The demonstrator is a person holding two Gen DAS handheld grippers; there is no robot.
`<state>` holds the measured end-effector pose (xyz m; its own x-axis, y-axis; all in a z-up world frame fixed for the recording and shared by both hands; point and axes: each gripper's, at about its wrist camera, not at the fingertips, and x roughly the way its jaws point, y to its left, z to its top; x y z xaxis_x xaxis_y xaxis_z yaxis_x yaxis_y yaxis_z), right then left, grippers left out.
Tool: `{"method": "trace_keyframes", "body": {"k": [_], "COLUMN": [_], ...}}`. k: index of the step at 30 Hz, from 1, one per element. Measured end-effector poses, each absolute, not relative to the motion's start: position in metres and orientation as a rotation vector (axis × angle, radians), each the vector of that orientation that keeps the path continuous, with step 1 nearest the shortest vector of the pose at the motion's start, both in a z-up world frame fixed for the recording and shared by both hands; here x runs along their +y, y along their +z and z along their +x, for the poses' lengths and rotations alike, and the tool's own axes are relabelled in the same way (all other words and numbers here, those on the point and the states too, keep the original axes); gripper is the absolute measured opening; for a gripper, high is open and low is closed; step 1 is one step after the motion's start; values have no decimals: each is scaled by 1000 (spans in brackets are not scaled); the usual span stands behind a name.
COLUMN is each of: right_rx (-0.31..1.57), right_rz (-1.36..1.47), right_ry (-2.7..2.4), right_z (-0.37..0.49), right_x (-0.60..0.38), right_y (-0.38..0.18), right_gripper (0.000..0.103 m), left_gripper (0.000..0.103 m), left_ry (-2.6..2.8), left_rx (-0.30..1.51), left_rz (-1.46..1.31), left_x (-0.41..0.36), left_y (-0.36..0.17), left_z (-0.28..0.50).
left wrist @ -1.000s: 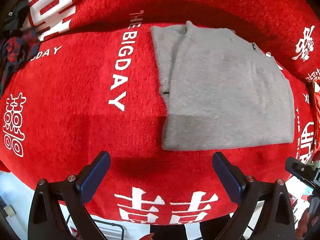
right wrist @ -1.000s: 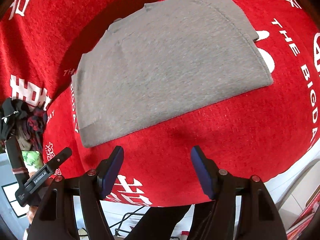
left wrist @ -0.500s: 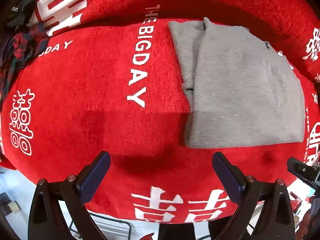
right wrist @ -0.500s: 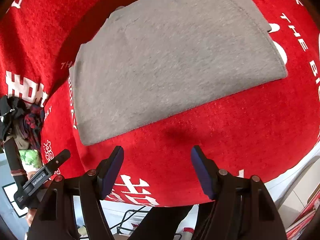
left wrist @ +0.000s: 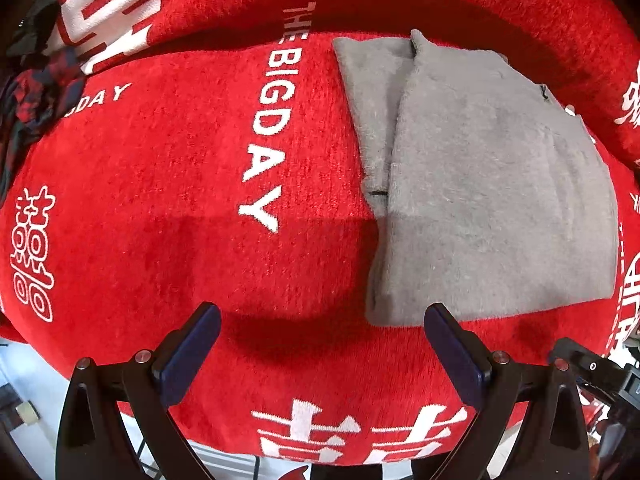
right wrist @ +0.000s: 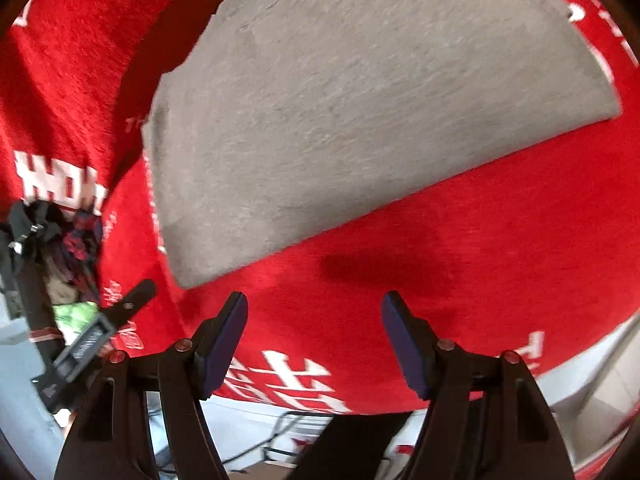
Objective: Fold small clothes
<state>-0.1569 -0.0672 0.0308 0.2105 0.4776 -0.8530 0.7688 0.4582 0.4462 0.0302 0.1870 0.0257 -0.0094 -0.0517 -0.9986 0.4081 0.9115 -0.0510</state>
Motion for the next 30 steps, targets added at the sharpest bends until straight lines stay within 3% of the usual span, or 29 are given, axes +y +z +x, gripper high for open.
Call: {"method": "trace_keyframes", "body": {"k": [20,30], "right_rx": [1308,1176], "right_rz": [1411,1584], "right_ry": [-158,-169], "right_z": [-132,-133], "right_x": [-51,-45], "right_y": [-5,-23], "right_gripper": [73,73], "left_gripper": [102,102], "left_ry": [-378,-500], "left_rx": [1566,1590], "left_rz": [237,-192], "left_x": [190,228], "left_y": [5,0], "left_z": [50,98]}}
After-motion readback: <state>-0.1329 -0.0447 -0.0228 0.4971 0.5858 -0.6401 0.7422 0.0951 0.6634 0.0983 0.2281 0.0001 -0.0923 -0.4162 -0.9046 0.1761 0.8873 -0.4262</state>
